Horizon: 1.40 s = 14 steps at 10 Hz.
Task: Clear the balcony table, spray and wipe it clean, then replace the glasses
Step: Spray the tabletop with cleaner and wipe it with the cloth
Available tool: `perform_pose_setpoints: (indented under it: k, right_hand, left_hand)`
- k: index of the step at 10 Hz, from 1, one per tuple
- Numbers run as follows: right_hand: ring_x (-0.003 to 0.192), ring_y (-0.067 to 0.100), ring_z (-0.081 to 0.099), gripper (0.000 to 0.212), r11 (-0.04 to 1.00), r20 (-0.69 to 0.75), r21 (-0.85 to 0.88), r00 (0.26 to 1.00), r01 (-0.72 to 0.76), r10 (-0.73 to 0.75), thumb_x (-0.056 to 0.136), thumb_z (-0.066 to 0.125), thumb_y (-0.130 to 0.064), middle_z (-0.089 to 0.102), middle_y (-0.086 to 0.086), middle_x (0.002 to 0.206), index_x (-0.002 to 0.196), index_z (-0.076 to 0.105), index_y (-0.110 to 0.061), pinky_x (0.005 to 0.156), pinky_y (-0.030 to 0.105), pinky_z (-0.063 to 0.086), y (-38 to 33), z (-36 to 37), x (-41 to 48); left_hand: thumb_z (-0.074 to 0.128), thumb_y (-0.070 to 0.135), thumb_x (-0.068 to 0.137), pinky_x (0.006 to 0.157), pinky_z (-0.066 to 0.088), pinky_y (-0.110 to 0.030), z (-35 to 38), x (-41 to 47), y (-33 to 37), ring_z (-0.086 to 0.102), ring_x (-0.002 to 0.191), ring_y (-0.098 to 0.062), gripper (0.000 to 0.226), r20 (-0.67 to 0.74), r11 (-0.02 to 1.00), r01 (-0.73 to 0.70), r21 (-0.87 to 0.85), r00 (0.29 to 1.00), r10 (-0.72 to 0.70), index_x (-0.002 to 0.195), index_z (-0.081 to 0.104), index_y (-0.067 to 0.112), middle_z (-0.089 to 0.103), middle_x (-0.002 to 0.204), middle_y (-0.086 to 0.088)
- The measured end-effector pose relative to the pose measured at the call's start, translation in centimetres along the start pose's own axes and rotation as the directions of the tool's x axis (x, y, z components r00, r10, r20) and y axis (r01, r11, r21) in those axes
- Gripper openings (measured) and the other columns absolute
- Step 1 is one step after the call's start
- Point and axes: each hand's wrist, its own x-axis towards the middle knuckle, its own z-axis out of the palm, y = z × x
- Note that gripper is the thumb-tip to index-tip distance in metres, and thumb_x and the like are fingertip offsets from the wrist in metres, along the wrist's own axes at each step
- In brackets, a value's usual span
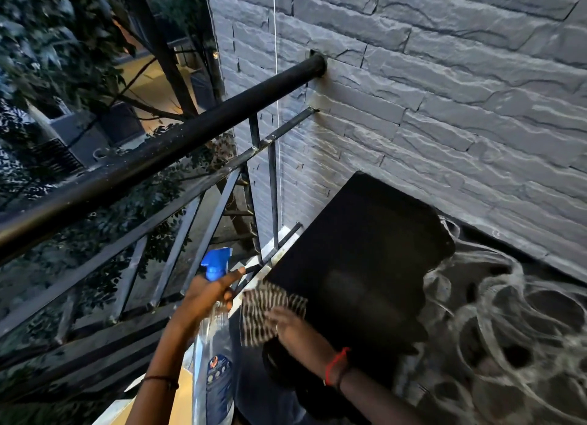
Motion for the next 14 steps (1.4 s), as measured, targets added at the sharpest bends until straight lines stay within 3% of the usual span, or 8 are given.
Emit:
perform_pose_setpoints:
  k: [1,2,3,5,7,9,11,14]
  right_hand:
    - [0.133,-0.009,0.019,0.042,0.982,-0.001,-0.103,0.987,0.158,-0.159,0.082,0.014,-0.073,0.031,-0.027,0.141,0.115,0.035,-0.056,0.106,0.001,0.009,1.6,1.0,-6.0]
    - [0.118,-0.035,0.009,0.057,0.995,-0.019,0.036,0.996,-0.091,0.092,0.072,0.003,-0.078,0.019,-0.068,0.105,0.116,0.035,-0.06,0.111,0.008,0.006,5.1,-0.3,-10.6]
    - [0.108,-0.041,0.015,0.053,0.92,-0.172,-0.372,0.983,-0.124,0.063,0.083,0.012,-0.072,0.03,-0.067,0.092,0.125,0.039,-0.054,0.112,0.008,0.007,8.2,-4.3,-9.6]
    - [0.118,0.03,0.054,0.035,0.923,-0.12,-0.376,0.992,-0.087,0.045,0.078,0.047,-0.001,0.063,0.018,0.117,0.107,0.067,0.002,0.107,0.002,-0.008,5.4,-5.0,-2.8]
    - [0.14,0.023,0.023,0.043,0.965,0.006,-0.247,0.995,-0.092,0.096,0.092,0.027,-0.003,0.035,0.014,0.147,0.128,0.05,0.004,0.101,-0.003,-0.01,-1.7,1.2,-2.3]
    - [0.122,-0.005,0.046,0.043,0.866,-0.075,-0.494,0.988,0.078,-0.132,0.083,0.034,-0.028,0.056,-0.025,0.125,0.108,0.067,-0.038,0.115,0.014,-0.003,1.9,5.1,-10.6]
    - [0.137,0.018,0.029,0.039,0.945,-0.134,-0.327,0.99,0.001,-0.047,0.096,0.035,-0.018,0.041,0.003,0.143,0.135,0.043,-0.016,0.104,0.0,0.009,4.6,0.4,-10.4]
    - [0.135,0.035,0.029,0.035,0.992,-0.042,-0.126,0.999,0.006,-0.011,0.09,0.04,0.007,0.039,0.024,0.141,0.122,0.053,0.01,0.116,0.034,0.018,-5.6,4.3,-0.7]
  left_hand:
    - [0.072,0.03,0.082,0.05,0.045,-0.028,-0.4,0.8,0.1,0.05,0.044,-0.016,0.028,-0.004,1.0,-0.012,-0.025,1.0,0.012,0.073,0.053,0.011,0.05,0.048,-0.002]
    - [0.073,0.036,0.079,0.053,0.046,-0.031,-0.9,0.9,0.0,0.05,0.045,-0.018,0.033,0.032,0.999,-0.031,-0.013,0.999,0.032,0.07,0.052,0.013,0.05,0.049,-0.001]
    - [0.073,0.036,0.08,0.053,0.047,-0.031,-0.9,0.5,-0.1,0.051,0.046,-0.019,0.032,0.04,0.999,-0.042,0.002,0.998,0.041,0.071,0.053,0.013,0.05,0.05,-0.002]
    - [0.073,0.036,0.079,0.05,0.046,-0.029,-0.3,-0.9,-0.9,0.049,0.046,-0.017,0.034,0.049,0.998,-0.061,0.009,0.997,0.061,0.079,0.053,0.01,0.049,0.05,-0.002]
    - [0.071,0.041,0.078,0.057,0.046,-0.032,-0.5,-2.3,-2.1,0.053,0.05,-0.019,0.041,0.025,0.996,-0.055,0.069,0.998,0.053,0.084,0.057,0.003,0.054,0.051,-0.003]
    - [0.074,0.036,0.08,0.05,0.045,-0.027,-0.7,-5.0,-2.8,0.05,0.046,-0.017,0.033,-0.024,0.999,-0.028,0.027,0.999,0.029,0.079,0.055,0.008,0.051,0.052,-0.004]
    - [0.076,0.039,0.076,0.052,0.042,-0.028,-2.2,-7.2,-4.6,0.048,0.046,-0.02,0.037,-0.052,1.0,-0.012,-0.013,0.999,0.011,0.069,0.053,0.011,0.049,0.051,-0.006]
    - [0.073,0.037,0.08,0.052,0.044,-0.025,-3.6,-10.0,-7.4,0.049,0.045,-0.017,0.035,-0.08,0.995,0.093,-0.035,0.992,-0.095,0.068,0.053,0.011,0.051,0.052,-0.005]
